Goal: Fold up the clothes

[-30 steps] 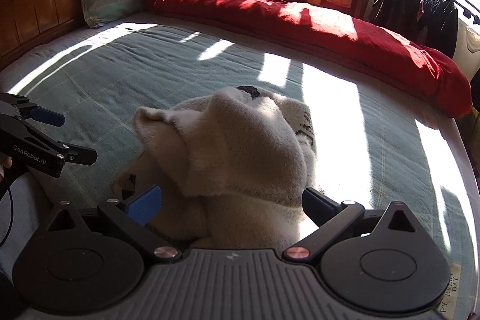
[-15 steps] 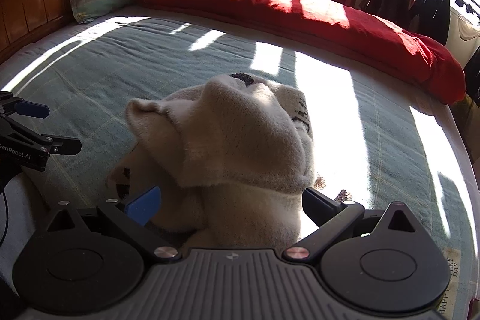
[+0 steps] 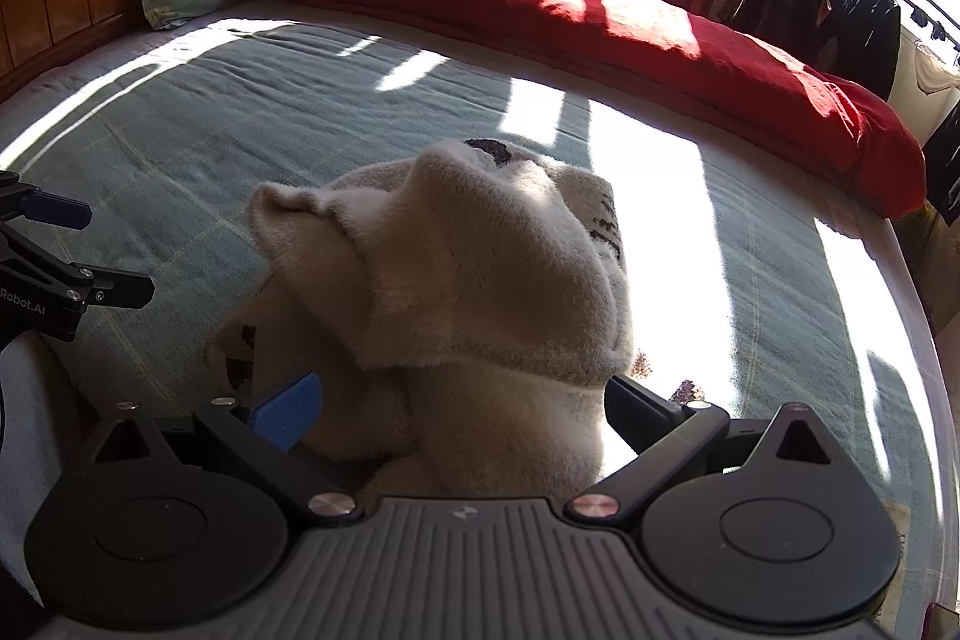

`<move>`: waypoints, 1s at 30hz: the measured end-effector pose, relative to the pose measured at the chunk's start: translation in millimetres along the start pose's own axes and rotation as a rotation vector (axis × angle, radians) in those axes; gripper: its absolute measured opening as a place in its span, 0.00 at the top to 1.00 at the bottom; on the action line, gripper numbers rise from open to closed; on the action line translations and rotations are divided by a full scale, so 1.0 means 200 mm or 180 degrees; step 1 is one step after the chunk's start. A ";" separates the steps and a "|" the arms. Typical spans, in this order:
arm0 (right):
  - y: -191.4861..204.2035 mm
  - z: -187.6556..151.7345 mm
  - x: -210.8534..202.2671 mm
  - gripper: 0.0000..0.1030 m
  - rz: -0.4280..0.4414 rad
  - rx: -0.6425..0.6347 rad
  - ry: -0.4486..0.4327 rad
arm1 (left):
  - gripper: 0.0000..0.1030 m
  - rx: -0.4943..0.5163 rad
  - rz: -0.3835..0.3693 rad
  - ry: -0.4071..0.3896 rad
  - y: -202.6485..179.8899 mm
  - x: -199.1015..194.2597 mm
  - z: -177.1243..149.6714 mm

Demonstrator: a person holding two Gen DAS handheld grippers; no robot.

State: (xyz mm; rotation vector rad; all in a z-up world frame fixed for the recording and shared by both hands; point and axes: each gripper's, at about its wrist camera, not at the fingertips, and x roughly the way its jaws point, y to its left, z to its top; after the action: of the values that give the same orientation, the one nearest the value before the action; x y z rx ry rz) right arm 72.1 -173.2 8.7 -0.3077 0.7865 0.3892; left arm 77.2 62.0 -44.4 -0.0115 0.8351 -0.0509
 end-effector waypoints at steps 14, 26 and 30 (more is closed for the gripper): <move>0.04 0.03 0.02 0.00 0.0253 -0.0328 0.0184 | 0.01 -0.0064 -0.0040 0.0017 0.02 0.01 -0.03; 0.05 0.03 0.03 0.00 0.0190 -0.0363 0.0087 | 0.01 -0.0082 -0.0040 0.0041 0.04 0.03 -0.04; 0.05 0.03 0.06 0.00 0.0387 -0.0255 0.0144 | 0.01 -0.0099 -0.0044 0.0071 0.05 0.04 -0.04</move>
State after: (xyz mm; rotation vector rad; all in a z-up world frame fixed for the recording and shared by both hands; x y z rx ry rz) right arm 78.9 -159.4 3.3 -0.3455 0.8377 0.5302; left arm 76.3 71.7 -56.5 -0.0461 0.8580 -0.0510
